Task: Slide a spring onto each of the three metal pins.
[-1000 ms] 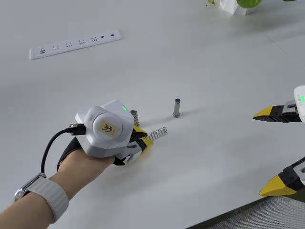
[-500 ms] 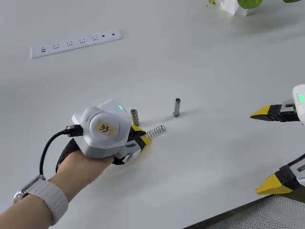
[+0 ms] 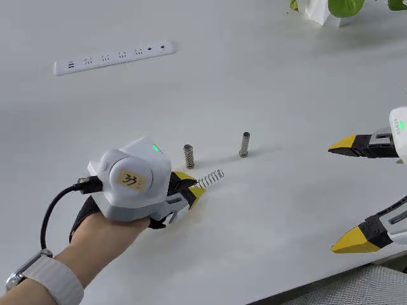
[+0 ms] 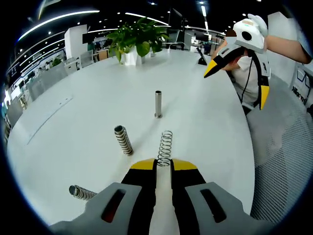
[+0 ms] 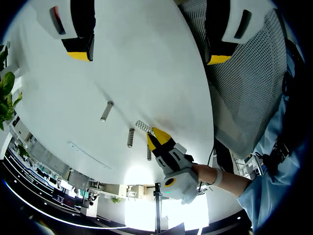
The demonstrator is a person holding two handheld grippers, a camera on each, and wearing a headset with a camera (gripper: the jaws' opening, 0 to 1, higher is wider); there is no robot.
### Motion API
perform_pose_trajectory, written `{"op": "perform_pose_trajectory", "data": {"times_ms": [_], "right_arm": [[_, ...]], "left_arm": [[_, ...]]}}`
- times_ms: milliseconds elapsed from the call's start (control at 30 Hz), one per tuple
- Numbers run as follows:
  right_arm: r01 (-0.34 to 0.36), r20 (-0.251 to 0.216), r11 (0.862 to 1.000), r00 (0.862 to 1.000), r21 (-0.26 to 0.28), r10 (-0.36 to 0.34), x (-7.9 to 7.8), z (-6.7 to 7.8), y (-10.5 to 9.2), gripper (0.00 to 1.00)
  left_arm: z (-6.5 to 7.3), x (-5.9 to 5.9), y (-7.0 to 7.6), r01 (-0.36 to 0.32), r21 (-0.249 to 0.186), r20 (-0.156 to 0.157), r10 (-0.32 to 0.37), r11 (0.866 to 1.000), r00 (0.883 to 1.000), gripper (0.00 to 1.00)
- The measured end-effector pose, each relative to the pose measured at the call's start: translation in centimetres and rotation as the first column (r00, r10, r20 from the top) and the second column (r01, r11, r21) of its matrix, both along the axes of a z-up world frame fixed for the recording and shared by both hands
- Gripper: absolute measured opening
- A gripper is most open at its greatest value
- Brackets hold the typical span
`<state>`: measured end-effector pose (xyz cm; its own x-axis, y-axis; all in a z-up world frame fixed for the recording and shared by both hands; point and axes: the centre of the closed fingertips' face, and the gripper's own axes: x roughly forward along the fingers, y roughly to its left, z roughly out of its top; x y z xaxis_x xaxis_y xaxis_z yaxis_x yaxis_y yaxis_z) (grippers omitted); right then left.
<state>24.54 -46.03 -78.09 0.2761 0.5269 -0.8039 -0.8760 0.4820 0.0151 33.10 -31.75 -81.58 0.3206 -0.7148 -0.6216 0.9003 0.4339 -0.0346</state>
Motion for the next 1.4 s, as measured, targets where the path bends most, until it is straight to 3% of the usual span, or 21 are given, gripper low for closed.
{"op": "perform_pose_trajectory", "data": {"times_ms": [67,167,467,533,800,933,1000,1100,1300,1400], "right_arm": [[-0.030,0.025,1.000,0.999,-0.008,0.030,0.2,0.0,0.7,0.91],[-0.048,0.022,0.999,0.999,0.008,0.047,0.1,0.0,2.0,0.91],[-0.137,0.040,0.990,0.990,0.038,0.136,0.5,0.1,5.6,0.86],[-0.150,0.050,0.988,0.988,0.044,0.147,0.8,0.2,5.6,0.85],[-0.182,0.124,0.980,0.977,0.084,0.171,2.3,1.8,8.6,0.75],[-0.213,0.132,0.972,0.971,0.099,0.200,2.6,2.5,10.2,0.68],[-0.241,0.125,0.965,0.966,0.099,0.228,2.5,2.6,11.0,0.59],[-0.266,0.123,0.959,0.959,0.094,0.254,2.6,2.6,11.9,0.53],[-0.322,0.080,0.938,0.946,0.130,0.314,1.9,2.8,13.5,0.35],[-0.346,0.069,0.930,0.938,0.126,0.340,1.6,2.8,13.7,0.31]], "left_arm": [[0.4,-0.2,0.4,-0.003,-0.006,-0.001,0.003,1.000,1.000,0.07],[0.8,-0.7,1.0,-0.012,-0.015,-0.006,0.012,1.000,1.000,0.07],[2.7,-1.7,2.8,-0.013,-0.048,0.036,0.015,0.999,0.999,0.07],[3.0,-2.0,3.1,-0.010,-0.045,0.041,0.012,0.999,0.999,0.07],[4.1,-3.7,3.9,0.027,-0.057,0.072,-0.023,0.998,0.997,0.07],[4.6,-4.5,3.8,0.049,-0.067,0.081,-0.044,0.997,0.996,0.07],[4.8,-4.9,3.8,0.056,-0.072,0.086,-0.050,0.996,0.995,0.07],[4.9,-5.5,3.7,0.068,-0.079,0.091,-0.061,0.995,0.994,0.07],[5.2,-7.0,3.5,0.101,-0.114,0.088,-0.091,0.988,0.992,0.07],[5.6,-7.4,3.5,0.104,-0.139,0.086,-0.093,0.985,0.992,0.07]]}}
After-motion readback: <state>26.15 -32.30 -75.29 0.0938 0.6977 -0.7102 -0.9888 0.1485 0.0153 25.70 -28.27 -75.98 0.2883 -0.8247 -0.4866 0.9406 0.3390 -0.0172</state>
